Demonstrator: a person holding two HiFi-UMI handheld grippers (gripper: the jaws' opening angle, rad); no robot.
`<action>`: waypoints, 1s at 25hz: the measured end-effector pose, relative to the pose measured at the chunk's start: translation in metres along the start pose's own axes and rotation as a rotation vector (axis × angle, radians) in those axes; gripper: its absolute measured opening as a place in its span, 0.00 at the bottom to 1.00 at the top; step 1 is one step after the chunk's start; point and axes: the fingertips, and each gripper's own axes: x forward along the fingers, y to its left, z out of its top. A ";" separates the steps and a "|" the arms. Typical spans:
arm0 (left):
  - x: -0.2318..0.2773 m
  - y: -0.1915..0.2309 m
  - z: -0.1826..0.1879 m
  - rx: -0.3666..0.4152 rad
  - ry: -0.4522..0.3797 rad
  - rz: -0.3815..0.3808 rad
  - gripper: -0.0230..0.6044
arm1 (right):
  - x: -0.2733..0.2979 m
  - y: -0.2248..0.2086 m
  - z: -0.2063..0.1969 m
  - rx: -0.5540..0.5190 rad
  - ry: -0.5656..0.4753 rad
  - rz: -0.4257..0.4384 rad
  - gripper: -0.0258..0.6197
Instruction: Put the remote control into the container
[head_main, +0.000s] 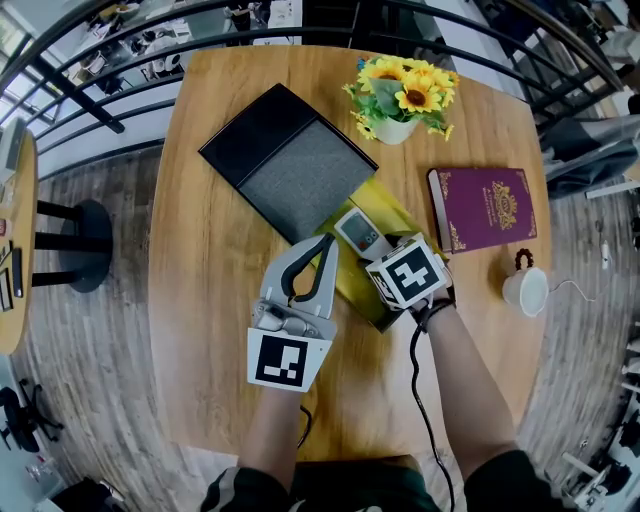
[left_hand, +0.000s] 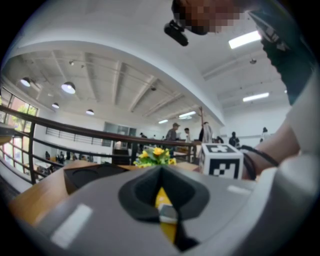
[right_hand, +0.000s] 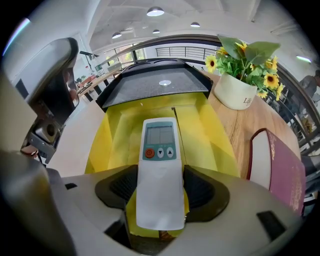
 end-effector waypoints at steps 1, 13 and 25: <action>0.000 -0.001 0.000 0.004 0.001 -0.003 0.03 | 0.000 0.000 0.000 0.001 -0.002 -0.001 0.49; -0.006 -0.005 0.000 -0.002 -0.004 -0.011 0.03 | 0.001 0.001 0.000 0.001 -0.016 0.006 0.49; -0.023 -0.020 0.033 0.067 -0.017 -0.049 0.03 | -0.042 0.010 0.022 -0.061 -0.172 -0.020 0.54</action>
